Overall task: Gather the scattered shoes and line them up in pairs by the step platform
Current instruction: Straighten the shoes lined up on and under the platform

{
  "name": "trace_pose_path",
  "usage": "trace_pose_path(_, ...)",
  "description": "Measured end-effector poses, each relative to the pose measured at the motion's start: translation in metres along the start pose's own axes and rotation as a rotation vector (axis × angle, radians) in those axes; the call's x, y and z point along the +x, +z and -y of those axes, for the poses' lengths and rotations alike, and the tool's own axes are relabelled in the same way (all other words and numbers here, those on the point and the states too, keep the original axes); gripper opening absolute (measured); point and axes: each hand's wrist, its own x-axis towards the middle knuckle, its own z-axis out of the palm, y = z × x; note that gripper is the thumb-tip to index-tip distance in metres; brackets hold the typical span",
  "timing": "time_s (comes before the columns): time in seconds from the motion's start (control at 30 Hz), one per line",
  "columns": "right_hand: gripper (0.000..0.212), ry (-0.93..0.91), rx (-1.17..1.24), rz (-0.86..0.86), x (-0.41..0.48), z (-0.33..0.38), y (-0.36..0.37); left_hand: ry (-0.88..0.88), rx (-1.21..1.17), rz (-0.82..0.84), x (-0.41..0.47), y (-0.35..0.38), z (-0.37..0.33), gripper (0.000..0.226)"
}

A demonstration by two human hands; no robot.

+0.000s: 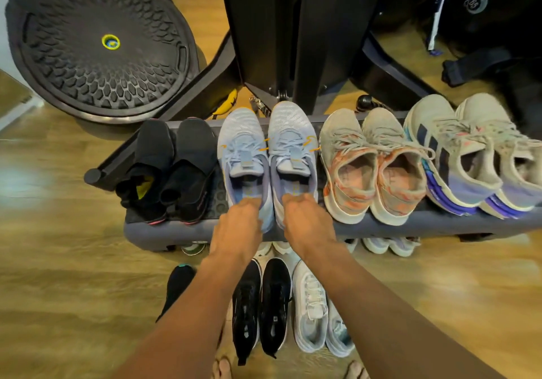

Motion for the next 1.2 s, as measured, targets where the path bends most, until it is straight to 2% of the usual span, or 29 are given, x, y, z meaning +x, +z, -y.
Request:
trace_pose_path(0.07, 0.041, -0.071, 0.045, -0.029, -0.003, -0.009, -0.003, -0.076, 0.053, -0.058, -0.006, -0.006, -0.006, 0.035)
trace_pose_path(0.13, 0.041, -0.127, 0.110, -0.148, -0.008, -0.023, -0.010, -0.085, 0.031, -0.220, -0.012, -0.014, -0.021, 0.034)
trace_pose_path(0.2, 0.039, -0.118, 0.175, -0.311, -0.015, -0.042, -0.023, 0.018, -0.044, -0.359, -0.014, -0.017, -0.046, 0.033)
trace_pose_path(0.3, 0.038, 0.018, 0.198, -0.431, -0.024, -0.082, -0.044, 0.235, -0.168, -0.303, -0.005, -0.015, -0.094, 0.034)
trace_pose_path(0.37, 0.041, 0.129, 0.115, -0.393, -0.028, -0.111, -0.053, 0.289, -0.186, -0.165, 0.005, -0.006, -0.126, 0.040)
trace_pose_path(0.43, 0.040, 0.233, 0.035, -0.307, -0.032, -0.134, -0.056, 0.267, -0.159, -0.022, 0.013, 0.007, -0.149, 0.047)
trace_pose_path(0.53, 0.035, 0.278, -0.013, -0.168, -0.035, -0.158, -0.053, 0.212, -0.064, 0.096, 0.024, 0.026, -0.167, 0.043)
trace_pose_path(0.63, 0.039, 0.225, -0.023, -0.124, -0.033, -0.176, -0.051, 0.185, -0.028, 0.024, 0.030, 0.036, -0.176, 0.025)
trace_pose_path(0.93, 0.035, 0.143, -0.038, -0.122, -0.022, -0.185, -0.044, 0.195, -0.092, -0.039, 0.029, 0.046, -0.185, 0.011)
trace_pose_path(1.07, 0.035, 0.130, -0.026, -0.131, -0.020, -0.183, -0.042, 0.219, -0.021, -0.050, 0.029, 0.043, -0.184, 0.014)
trace_pose_path(1.13, 0.036, 0.112, -0.006, -0.108, -0.023, -0.184, -0.045, 0.181, 0.007, -0.037, 0.026, 0.039, -0.185, 0.015)
trace_pose_path(1.2, 0.037, 0.058, 0.044, -0.119, -0.027, -0.188, -0.052, 0.113, 0.070, -0.063, 0.020, 0.032, -0.191, 0.026)
